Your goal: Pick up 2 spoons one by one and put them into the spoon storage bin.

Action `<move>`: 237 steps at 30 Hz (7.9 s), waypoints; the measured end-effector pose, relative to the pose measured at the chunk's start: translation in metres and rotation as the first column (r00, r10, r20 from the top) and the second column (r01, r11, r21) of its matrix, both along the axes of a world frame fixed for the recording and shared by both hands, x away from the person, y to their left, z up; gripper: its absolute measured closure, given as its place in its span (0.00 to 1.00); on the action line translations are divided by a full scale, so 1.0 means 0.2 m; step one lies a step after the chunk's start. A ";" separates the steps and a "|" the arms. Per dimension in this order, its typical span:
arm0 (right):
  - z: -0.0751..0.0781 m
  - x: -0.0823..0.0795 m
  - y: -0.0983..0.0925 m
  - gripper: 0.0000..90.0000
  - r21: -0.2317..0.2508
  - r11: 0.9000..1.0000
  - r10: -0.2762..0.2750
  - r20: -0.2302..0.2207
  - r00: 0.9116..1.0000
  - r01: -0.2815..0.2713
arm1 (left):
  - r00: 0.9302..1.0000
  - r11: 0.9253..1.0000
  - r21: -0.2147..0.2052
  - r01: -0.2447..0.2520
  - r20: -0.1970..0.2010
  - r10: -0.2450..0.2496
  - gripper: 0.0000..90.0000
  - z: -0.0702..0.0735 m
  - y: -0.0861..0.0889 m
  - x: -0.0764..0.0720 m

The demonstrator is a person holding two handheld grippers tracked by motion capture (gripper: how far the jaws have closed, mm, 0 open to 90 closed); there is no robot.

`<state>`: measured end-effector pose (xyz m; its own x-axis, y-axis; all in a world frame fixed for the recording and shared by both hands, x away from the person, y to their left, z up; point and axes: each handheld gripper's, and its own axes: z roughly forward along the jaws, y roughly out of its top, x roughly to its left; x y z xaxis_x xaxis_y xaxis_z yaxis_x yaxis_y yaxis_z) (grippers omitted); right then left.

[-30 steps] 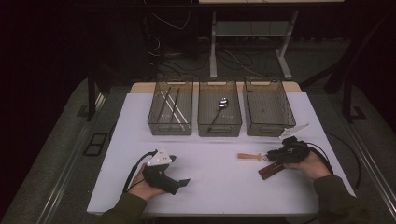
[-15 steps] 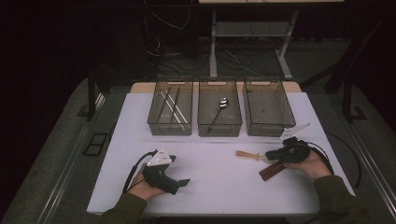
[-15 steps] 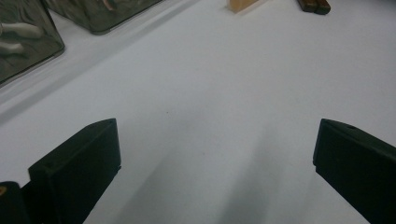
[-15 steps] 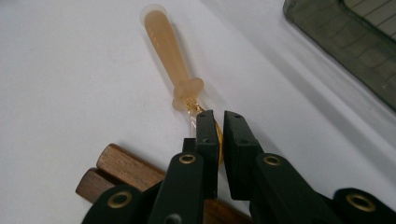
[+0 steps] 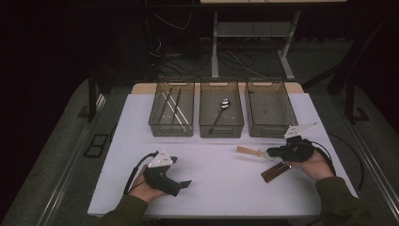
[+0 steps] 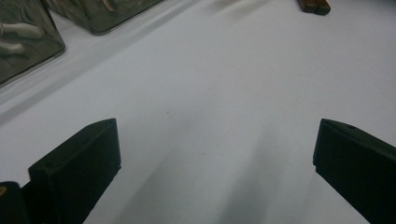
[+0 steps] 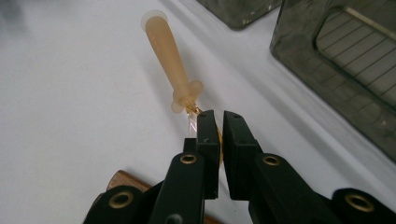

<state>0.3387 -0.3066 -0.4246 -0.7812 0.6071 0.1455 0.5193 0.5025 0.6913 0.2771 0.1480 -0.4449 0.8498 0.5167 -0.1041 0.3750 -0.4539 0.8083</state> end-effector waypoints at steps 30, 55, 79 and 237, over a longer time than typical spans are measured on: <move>0.20 0.07 0.12 0.96 0.091 0.990 -0.117 0.075 0.990 0.110 | 1.000 1.000 -0.015 -0.006 -0.003 0.006 0.00 0.00 0.00 0.00; 0.29 0.27 0.31 0.96 0.135 0.969 -0.220 0.091 0.971 0.207 | 1.000 1.000 -0.021 -0.009 -0.002 0.009 0.00 0.00 0.00 0.00; 0.22 0.46 0.61 0.96 -0.026 0.983 -0.178 0.055 0.983 0.179 | 1.000 1.000 -0.016 0.006 -0.004 -0.006 0.00 -0.01 -0.01 0.00; -0.04 -0.33 -0.21 1.00 -0.261 0.957 -0.154 -0.087 0.984 0.127 | 1.000 1.000 0.000 0.016 -0.009 -0.016 0.00 -0.01 -0.01 -0.01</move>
<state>0.2730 -0.3482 -0.4327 -0.6737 0.7374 0.0492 0.6602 0.5706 0.4884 0.2760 0.1451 -0.4469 0.8568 0.5034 -0.1118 0.3751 -0.4598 0.8049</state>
